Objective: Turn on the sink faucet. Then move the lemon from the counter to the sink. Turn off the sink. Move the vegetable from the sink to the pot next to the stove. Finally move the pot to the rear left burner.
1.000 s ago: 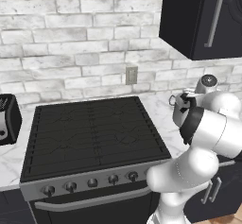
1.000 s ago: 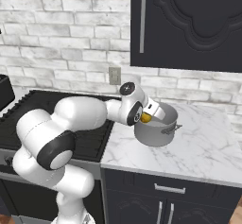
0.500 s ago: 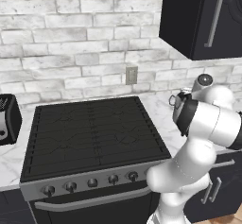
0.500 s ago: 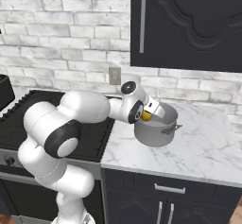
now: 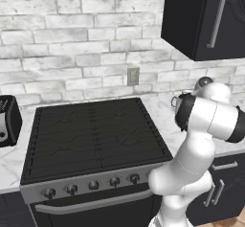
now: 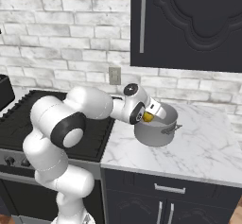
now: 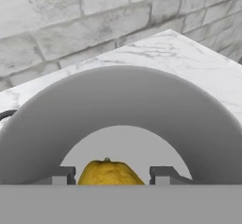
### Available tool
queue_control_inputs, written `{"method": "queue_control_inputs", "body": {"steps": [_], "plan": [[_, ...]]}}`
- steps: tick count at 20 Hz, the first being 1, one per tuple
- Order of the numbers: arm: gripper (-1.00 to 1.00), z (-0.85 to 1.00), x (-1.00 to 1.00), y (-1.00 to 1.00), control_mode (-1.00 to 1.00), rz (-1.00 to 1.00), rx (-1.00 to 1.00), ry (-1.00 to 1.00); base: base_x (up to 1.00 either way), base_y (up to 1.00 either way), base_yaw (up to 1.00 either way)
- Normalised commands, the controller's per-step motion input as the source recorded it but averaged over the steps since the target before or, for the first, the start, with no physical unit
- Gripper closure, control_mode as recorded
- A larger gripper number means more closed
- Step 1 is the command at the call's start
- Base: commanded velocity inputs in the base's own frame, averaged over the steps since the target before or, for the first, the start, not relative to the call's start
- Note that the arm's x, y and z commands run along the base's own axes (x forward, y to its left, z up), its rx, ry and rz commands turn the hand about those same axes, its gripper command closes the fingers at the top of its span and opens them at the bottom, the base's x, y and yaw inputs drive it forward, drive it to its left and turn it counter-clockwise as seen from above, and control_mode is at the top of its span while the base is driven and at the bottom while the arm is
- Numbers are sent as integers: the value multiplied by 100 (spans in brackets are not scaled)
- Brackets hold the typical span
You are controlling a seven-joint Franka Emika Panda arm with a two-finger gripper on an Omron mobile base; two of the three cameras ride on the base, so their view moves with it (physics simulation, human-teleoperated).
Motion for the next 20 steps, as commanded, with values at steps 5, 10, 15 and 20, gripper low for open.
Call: {"method": "queue_control_inputs", "body": {"steps": [5,10,15,20], "plan": [[100,-15,14,-9,-100,0,0,0,0,0,0],[100,-19,19,-7,-100,0,0,0,0,0,0],[100,-21,14,-11,-100,0,0,0,0,0,0],[100,-11,6,-9,-100,0,0,0,0,0,0]]}}
